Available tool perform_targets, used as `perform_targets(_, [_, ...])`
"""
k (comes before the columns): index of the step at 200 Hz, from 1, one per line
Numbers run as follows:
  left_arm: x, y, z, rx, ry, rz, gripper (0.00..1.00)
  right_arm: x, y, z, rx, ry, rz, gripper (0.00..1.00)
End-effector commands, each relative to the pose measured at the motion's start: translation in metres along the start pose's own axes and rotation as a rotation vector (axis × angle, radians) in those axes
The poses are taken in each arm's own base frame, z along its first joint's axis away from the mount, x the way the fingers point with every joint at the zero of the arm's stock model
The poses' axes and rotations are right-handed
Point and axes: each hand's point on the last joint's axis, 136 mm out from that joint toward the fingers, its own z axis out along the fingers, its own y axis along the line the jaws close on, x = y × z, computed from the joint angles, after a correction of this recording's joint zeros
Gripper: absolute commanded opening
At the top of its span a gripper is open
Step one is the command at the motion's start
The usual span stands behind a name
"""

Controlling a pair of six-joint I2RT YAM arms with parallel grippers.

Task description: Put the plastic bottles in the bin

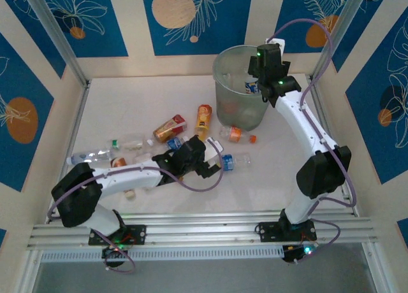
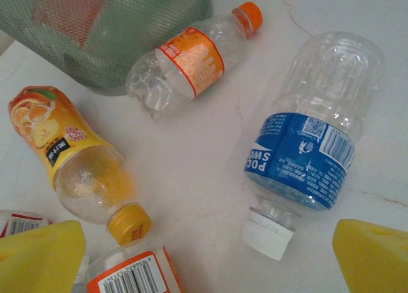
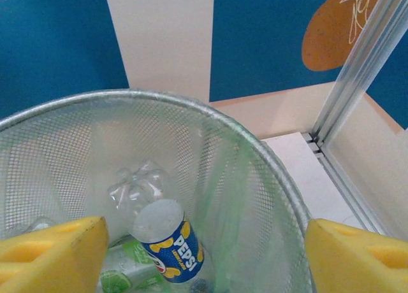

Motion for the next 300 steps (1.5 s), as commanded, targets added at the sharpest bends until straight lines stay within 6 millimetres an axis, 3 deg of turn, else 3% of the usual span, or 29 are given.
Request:
perform_targets(1, [-0.012,0.014,-0.014,-0.042,-0.025,-0.044,1.0,-0.023,0.005,-0.027,-0.051,-0.05,0.013,0.83])
perform_targets(41, [-0.015,0.033,-0.029,-0.089,-0.037,-0.138,1.0,-0.039,0.017,-0.063,-0.114,-0.057,0.003,0.89])
perform_targets(59, [-0.007,0.054,-0.037,-0.14,0.002,-0.225,0.99,-0.039,0.017,-0.079,-0.122,-0.016,0.02,0.91])
perform_targets(106, [0.023,0.08,-0.051,-0.177,0.135,-0.385,0.97,0.002,0.018,-0.12,-0.098,0.113,0.028,1.0])
perform_targets(149, [0.048,0.08,-0.052,-0.186,0.224,-0.472,0.95,0.072,0.01,-0.151,-0.038,0.274,0.107,0.99])
perform_targets(198, [0.061,0.09,-0.053,-0.235,0.233,-0.531,0.92,0.206,0.014,-0.167,-0.027,0.575,0.358,0.99])
perform_targets(223, [0.062,0.093,-0.05,-0.24,0.233,-0.539,0.92,0.259,0.029,-0.168,-0.036,0.718,0.46,0.99])
perform_targets(263, [0.065,0.094,-0.05,-0.252,0.228,-0.542,0.93,0.309,0.033,-0.167,0.057,0.836,0.588,0.99])
perform_targets(300, [0.067,0.094,-0.048,-0.249,0.232,-0.537,0.93,0.333,0.044,-0.156,0.043,0.9,0.705,0.99])
